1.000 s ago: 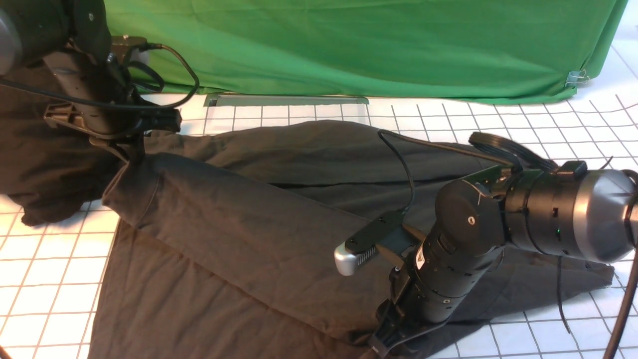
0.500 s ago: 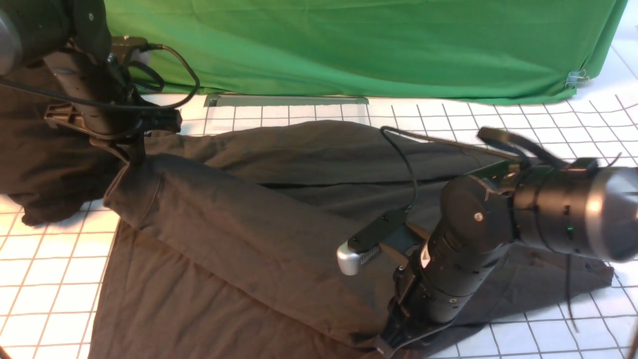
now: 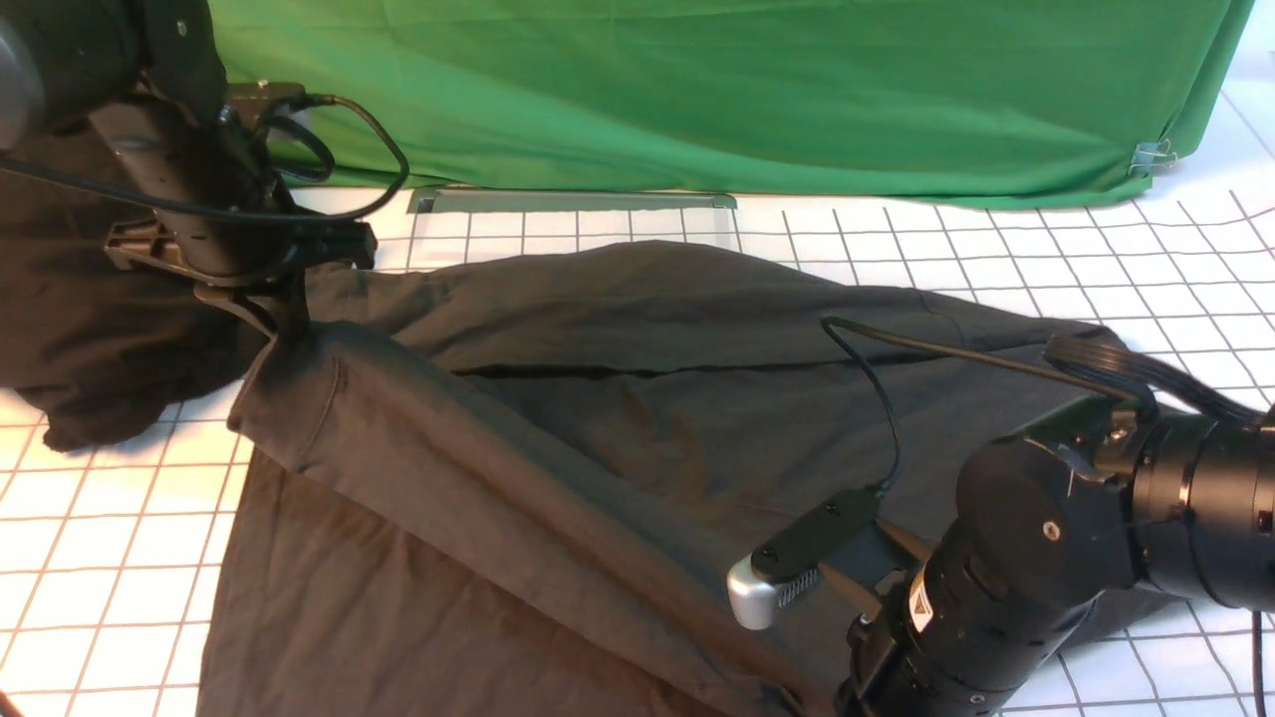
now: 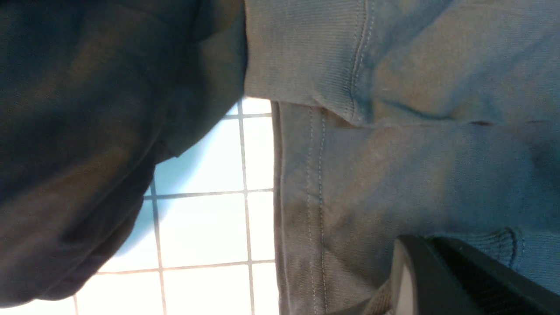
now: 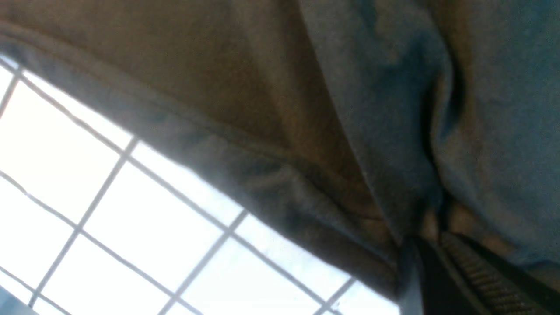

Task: Fold a long-sleeved shirt over a white checkered tablecloth.
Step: 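Fold the left side of the black T-shirt inward over its body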

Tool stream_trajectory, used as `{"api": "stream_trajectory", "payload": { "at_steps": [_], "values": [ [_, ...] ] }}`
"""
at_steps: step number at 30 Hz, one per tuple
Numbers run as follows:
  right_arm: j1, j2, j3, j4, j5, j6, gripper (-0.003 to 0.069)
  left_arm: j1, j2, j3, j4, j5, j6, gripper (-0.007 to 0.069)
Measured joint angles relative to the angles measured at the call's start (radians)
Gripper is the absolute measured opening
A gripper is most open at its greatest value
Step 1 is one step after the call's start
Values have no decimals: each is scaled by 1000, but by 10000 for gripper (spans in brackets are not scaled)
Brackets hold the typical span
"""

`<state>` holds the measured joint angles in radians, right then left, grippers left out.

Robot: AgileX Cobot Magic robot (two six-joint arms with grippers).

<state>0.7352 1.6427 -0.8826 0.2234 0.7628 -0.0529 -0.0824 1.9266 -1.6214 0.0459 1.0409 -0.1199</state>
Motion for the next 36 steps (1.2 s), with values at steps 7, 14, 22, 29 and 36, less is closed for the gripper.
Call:
{"api": "stream_trajectory", "payload": {
  "at_steps": [7,14,22,29,36],
  "values": [
    [0,-3,0,0,15,19,18,0,0,0,1,6,1,13],
    [52,-85,0,-6,65,68,17,0,0,0,1,12,5,13],
    [124,-107,13,-8,89,103,20,0,13,0,1,43,23,13],
    [144,-107,42,-15,104,122,25,-1,37,0,-3,46,43,13],
    [177,-107,49,-19,123,142,25,-3,46,0,-10,46,43,13]
  ]
}}
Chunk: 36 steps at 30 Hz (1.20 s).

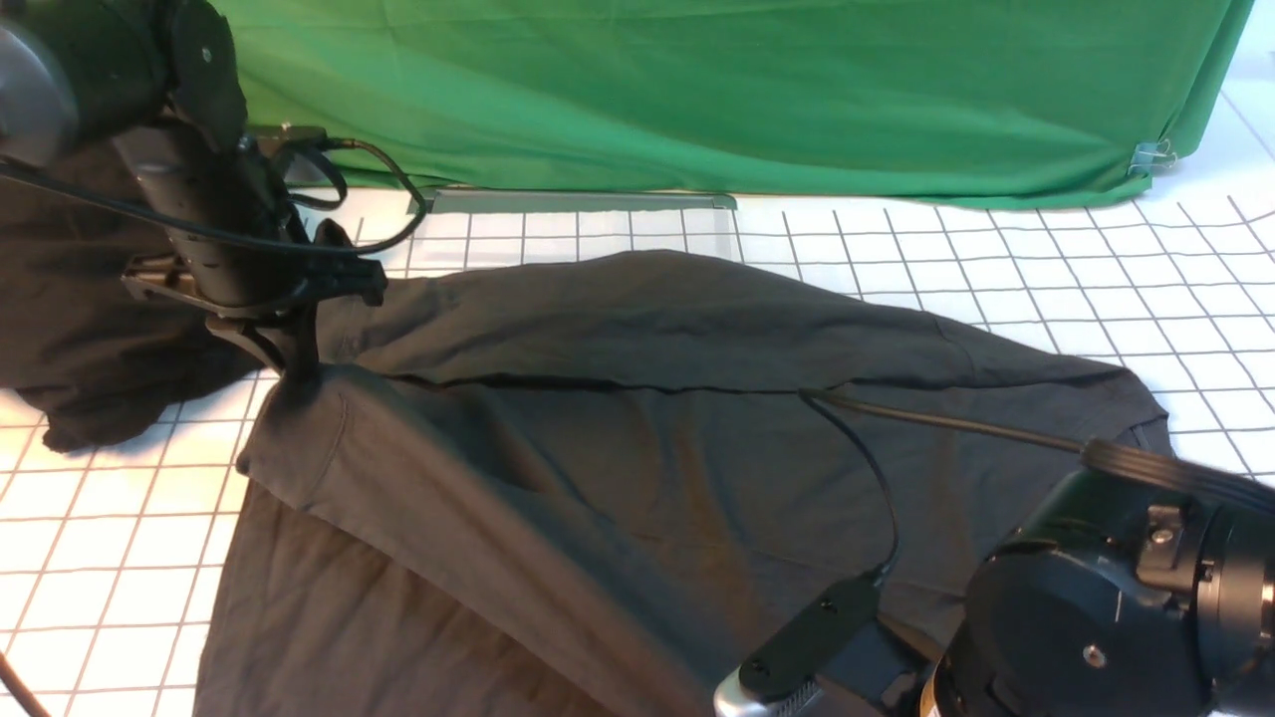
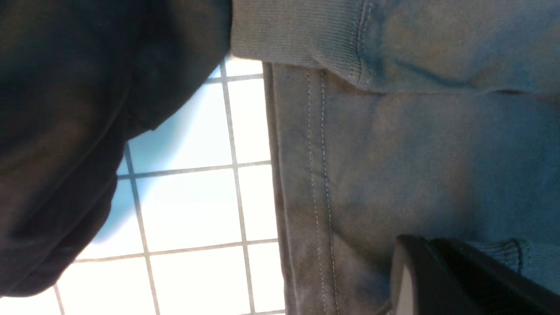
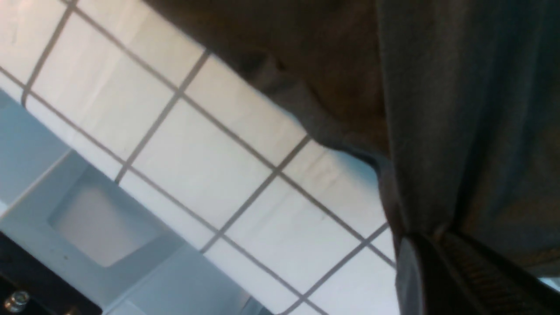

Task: Fold a long-sleeved shirt over a white checkered tablecloth.
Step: 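Fold the left side of the black T-shirt inward over its body, then grab the top left corner of the dark shirt with the left gripper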

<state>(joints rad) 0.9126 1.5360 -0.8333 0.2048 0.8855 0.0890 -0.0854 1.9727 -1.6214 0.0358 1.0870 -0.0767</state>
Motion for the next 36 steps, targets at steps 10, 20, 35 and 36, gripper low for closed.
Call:
{"api": "stream_trajectory", "payload": {
  "at_steps": [10,20,35,36],
  "values": [
    [21,0,1,-20,37,29,69,0,0,0,3,-8,34,13],
    [22,0,-6,-38,56,48,397,0,0,0,19,-11,47,165],
    [4,-236,-140,-467,123,257,426,3,1,-1,160,-131,-128,442],
    [-11,-251,-140,-474,123,261,426,3,3,-1,153,-151,-131,430]
  ]
}}
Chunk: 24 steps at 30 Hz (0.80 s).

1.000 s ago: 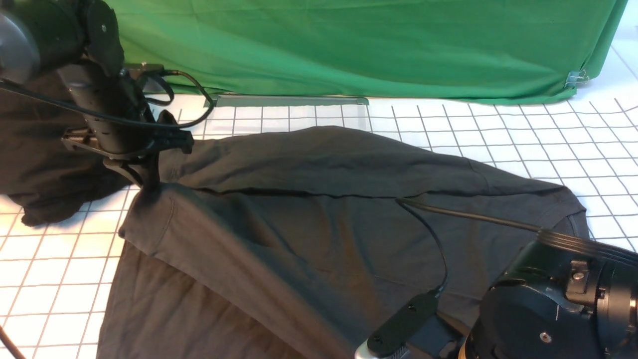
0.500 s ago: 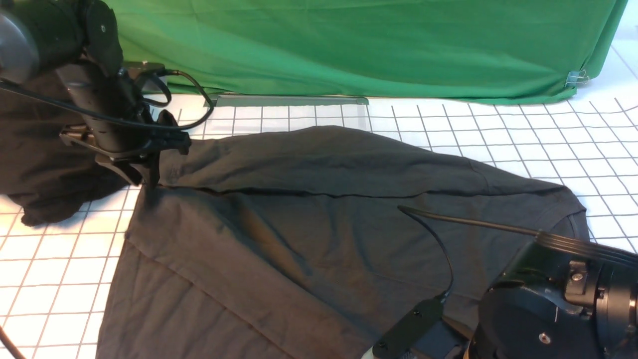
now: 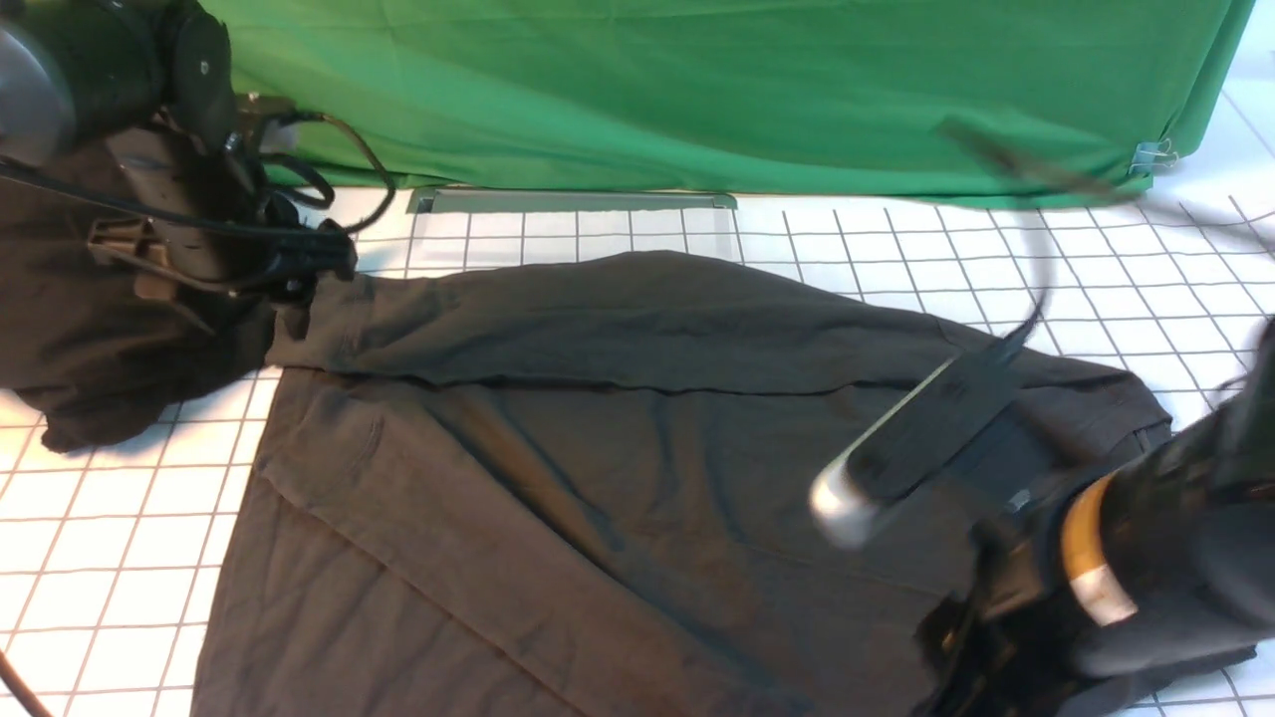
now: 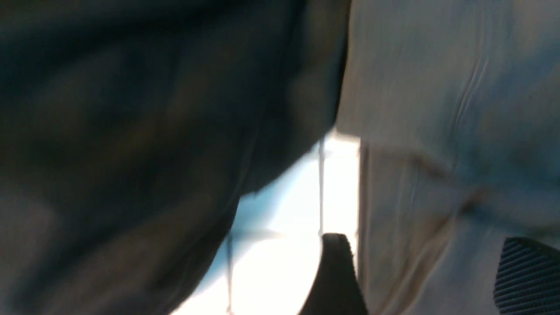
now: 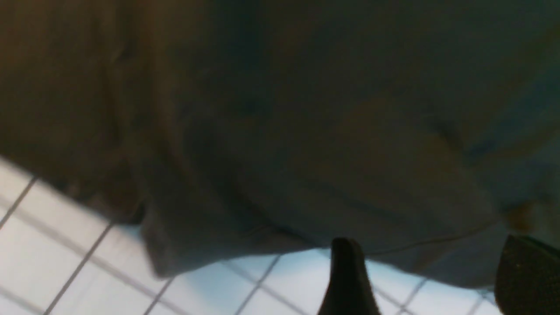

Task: Fold a long-sleeved shirt over a white checkered tablecloth.
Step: 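Grab the top left corner of the dark shirt with the left gripper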

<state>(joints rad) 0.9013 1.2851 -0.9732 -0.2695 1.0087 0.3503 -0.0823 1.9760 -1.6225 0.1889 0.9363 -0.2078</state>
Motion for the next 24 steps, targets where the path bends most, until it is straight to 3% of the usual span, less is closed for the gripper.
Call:
{"api": "stream_trajectory", "payload": {
  "at_steps": [8,17,24],
  "values": [
    [-121,-42,0,-15,2,3,426,0,109,-5,-15,-41,-65,393],
    [-134,-42,0,-17,2,-8,426,36,152,-6,-31,-148,-159,393],
    [-134,-42,0,-18,1,-10,426,98,159,-10,-103,-202,-156,393]
  ]
}}
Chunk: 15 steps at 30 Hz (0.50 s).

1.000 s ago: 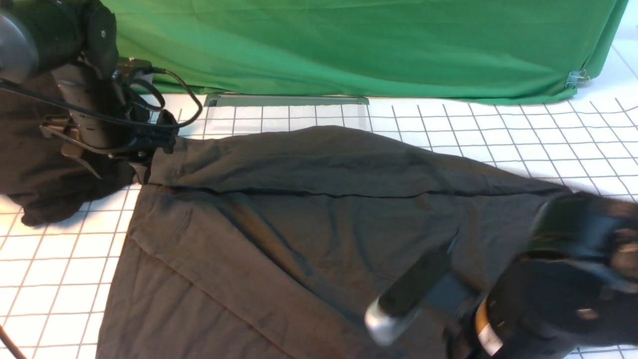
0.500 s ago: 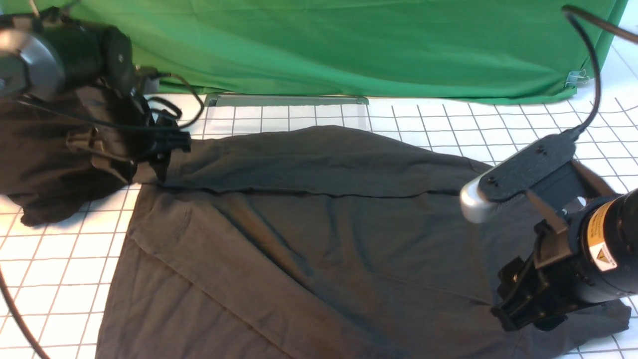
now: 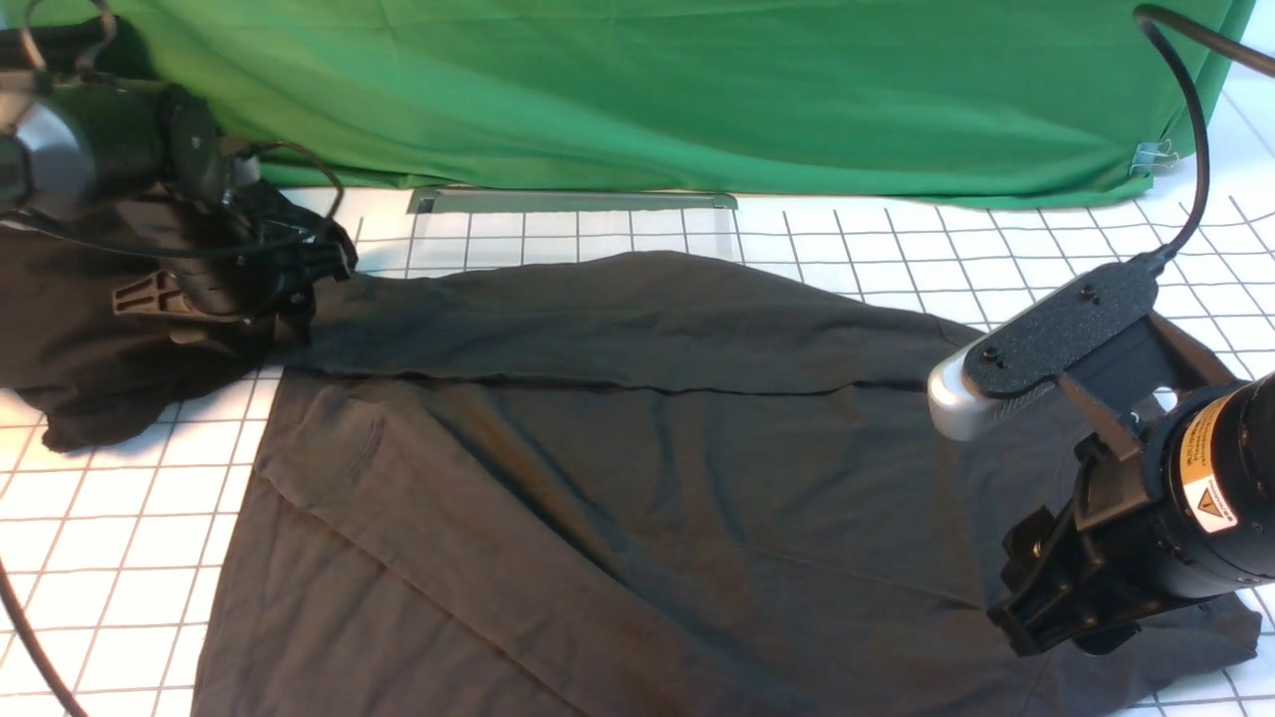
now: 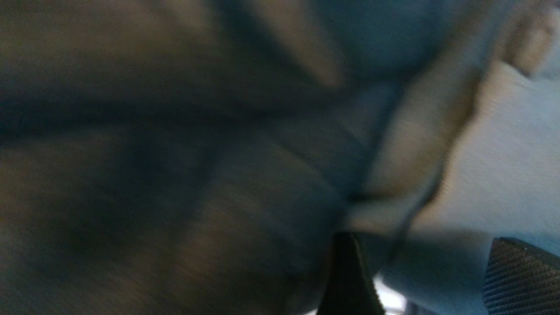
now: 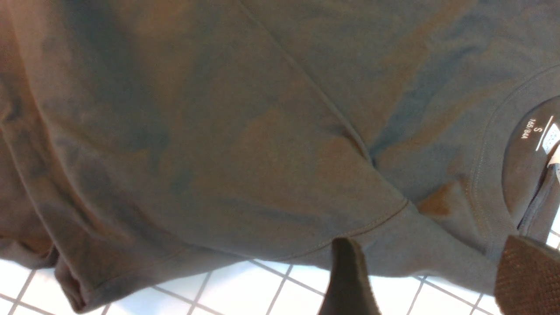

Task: Fold a long-sleeved shirt over a white checkered tablecloth.
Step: 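Grab the top left corner of the dark shirt with the left gripper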

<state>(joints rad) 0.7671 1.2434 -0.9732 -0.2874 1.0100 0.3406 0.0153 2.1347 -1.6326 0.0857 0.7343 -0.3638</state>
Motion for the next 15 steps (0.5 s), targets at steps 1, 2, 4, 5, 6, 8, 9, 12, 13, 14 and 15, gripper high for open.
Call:
{"api": "stream_trajectory", "payload": {
  "at_steps": [1,2,4,5,6,8,9,12,13,14,15],
  "values": [
    [0,0,0,0,0,0,426,6,5,0,-17,-6,9,393],
    [0,0,0,0,0,0,426,7,11,-2,-30,-13,24,393],
    [0,0,0,0,0,0,426,7,18,-2,-52,-17,45,393],
    [0,0,0,0,0,0,426,7,23,-2,-79,-19,72,392],
    [0,0,0,0,0,0,426,7,29,-3,-99,-19,95,389],
    [0,0,0,0,0,0,426,7,30,-4,-119,-22,124,376],
    [0,0,0,0,0,0,426,7,31,-5,-121,-22,134,351],
    [0,0,0,0,0,0,426,6,31,-5,-122,-19,137,277],
    [0,0,0,0,0,0,426,6,31,-5,-126,-18,139,230],
    [0,0,0,0,0,0,426,5,26,-5,-128,-12,148,157],
    [0,0,0,0,0,0,426,6,17,-5,-128,-3,163,103]
  ]
}}
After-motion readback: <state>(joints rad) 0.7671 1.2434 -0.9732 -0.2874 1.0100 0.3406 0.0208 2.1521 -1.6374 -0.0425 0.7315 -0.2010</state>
